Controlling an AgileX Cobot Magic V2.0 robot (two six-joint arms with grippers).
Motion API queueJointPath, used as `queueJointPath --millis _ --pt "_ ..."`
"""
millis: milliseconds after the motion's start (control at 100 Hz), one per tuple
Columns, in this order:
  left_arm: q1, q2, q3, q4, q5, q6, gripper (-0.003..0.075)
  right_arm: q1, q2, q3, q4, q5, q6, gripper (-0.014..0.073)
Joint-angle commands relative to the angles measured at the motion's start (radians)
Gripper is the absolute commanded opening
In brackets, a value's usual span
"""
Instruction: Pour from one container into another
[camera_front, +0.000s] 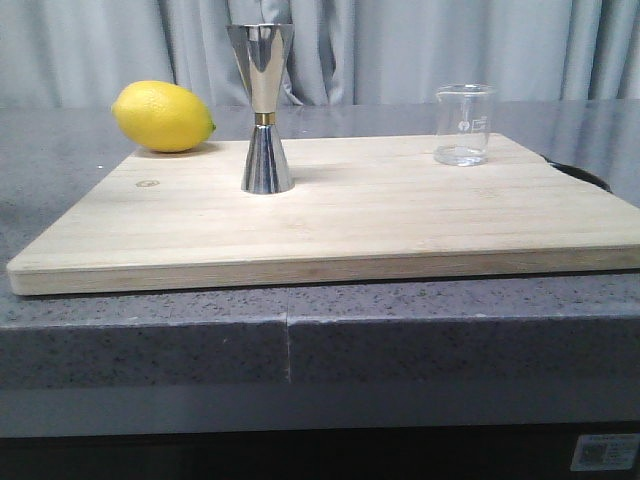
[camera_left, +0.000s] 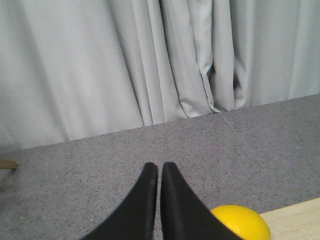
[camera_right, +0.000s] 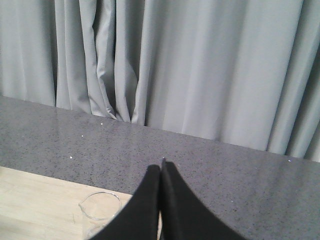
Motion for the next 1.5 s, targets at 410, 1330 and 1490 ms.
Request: queueJointPath --millis 410,1330,1490 --pt "-0.005 -0.2 0.101 -0.023 -0.055 -0.015 -0.0019 -0.006 -0.076 -0.031 -0.024 -0.032 -0.001 -0.0067" --pt "-0.005 -0.837 0.703 -0.112 -0.057 -0.015 -0.0019 -0.006 -0.528 0.3 -0.062 0.079 0.009 -0.0067" --pt "-0.005 -0.851 0.713 -0.118 -0.039 -0.015 -0.0019 -0.006 -0.571 0.346 -0.049 0.06 0.01 -0.0067"
